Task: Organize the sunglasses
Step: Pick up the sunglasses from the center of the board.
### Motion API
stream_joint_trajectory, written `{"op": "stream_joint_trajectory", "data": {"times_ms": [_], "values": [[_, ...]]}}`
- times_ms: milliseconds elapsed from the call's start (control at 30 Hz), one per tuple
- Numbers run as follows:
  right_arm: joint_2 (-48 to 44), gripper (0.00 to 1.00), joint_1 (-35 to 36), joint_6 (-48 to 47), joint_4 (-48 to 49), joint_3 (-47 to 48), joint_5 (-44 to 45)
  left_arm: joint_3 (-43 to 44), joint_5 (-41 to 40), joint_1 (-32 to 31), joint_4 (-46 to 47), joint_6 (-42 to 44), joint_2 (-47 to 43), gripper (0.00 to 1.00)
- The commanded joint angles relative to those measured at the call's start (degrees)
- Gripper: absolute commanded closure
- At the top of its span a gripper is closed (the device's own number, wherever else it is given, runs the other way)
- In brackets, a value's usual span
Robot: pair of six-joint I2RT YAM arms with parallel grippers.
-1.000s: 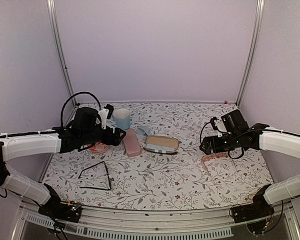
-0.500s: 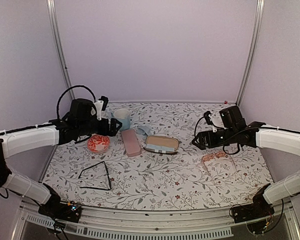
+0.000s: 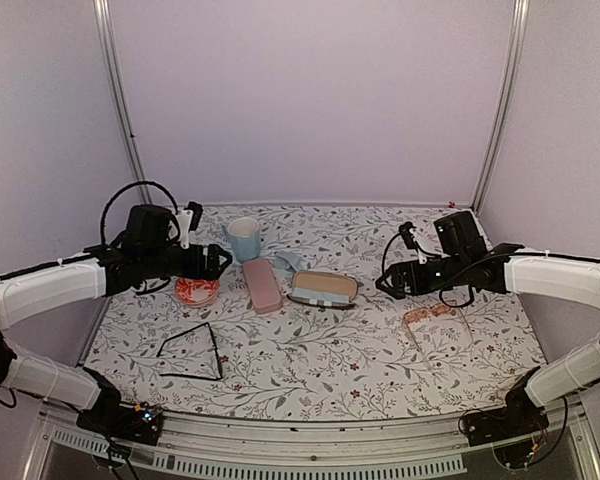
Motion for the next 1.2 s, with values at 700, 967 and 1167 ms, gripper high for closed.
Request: {"op": "stream_joint_trajectory", "data": {"times_ms": [700,967,1167], "values": [[4.1,0.01,1.0,0.2,6.1,-0.9,-5.4,-18.4,-3.4,-5.8,-12.4,-16.4,-13.5,0.24],[2.1,0.01,1.5,1.5,6.5,-2.9,-4.9,-22.3,4.1,-1.6,-4.1,-18.2,-12.4,0.22],[1.0,0.01,1.7,2.2,5.3,-4.3,-1.6,-23.8,5.9,-1.5,-2.4,-19.1,-12.4,0.23]]}}
